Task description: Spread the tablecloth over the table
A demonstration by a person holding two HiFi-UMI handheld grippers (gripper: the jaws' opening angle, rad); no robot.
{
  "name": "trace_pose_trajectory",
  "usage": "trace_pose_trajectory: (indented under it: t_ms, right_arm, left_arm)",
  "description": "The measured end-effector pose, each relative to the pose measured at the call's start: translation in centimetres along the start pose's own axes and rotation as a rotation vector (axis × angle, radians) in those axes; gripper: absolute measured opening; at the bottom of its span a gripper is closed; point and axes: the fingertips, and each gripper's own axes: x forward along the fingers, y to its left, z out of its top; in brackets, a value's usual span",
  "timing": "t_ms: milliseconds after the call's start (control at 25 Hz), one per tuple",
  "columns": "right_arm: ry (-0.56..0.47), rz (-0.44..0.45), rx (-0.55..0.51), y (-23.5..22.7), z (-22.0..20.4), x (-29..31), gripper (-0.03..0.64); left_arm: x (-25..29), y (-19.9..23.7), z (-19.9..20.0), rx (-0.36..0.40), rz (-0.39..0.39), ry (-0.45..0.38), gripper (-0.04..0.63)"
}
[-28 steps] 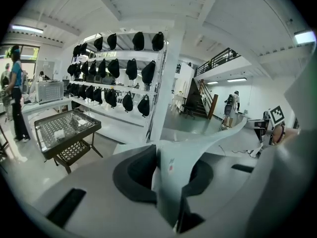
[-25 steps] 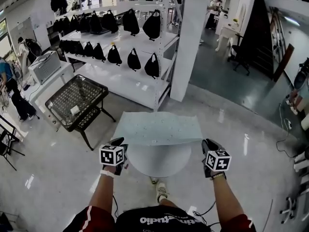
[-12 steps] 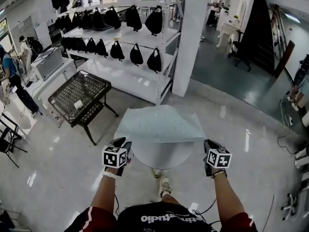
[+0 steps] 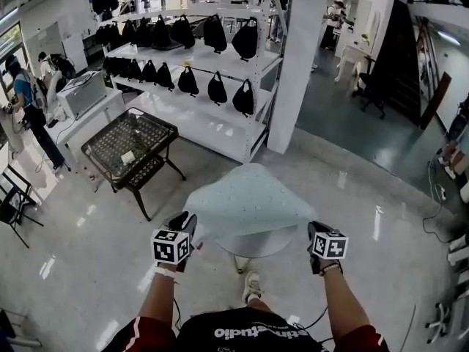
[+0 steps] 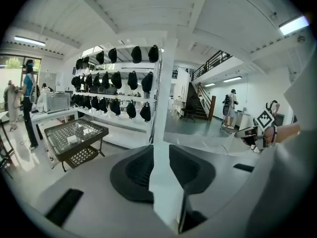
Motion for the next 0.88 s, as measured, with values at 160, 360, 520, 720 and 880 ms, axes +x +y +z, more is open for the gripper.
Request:
trace_pose_trajectory:
  t_ms: [160,360,520,720,880]
  right_arm:
    - [0.039,0.014,-0.067,1.6,-1.4,0.6,0.083]
    - [0.004,-0.031,-0.019,0.1,-1.1,-0.8,0.071]
    - [-0.043,-0.045,-0.008,-0.5,0.0,-2.1,0.071]
    - [-0.094,-0.041,-0.036,0.6,1.5,-3.0,0.071]
    - [-0.141,-0.017,-0.02,2.0,3.2,-3.7,0.071]
  left_arm:
    - [-1.1,1.4,0.9,-0.003,0.021,-0.033,0.107]
    - [-1.7,1.2,1.4,-0.014,0.011,-0.051,0.106]
    - [-1.1,0.1,1.4,-0.015,-0.012,-0.05,0.106]
    - [-0.5,-1.8,2.2,-0.043,-0.057,-0.07,0.103]
    - [-0.3,-3.2,3.4,-0.037,-0.089,-0.088,0.103]
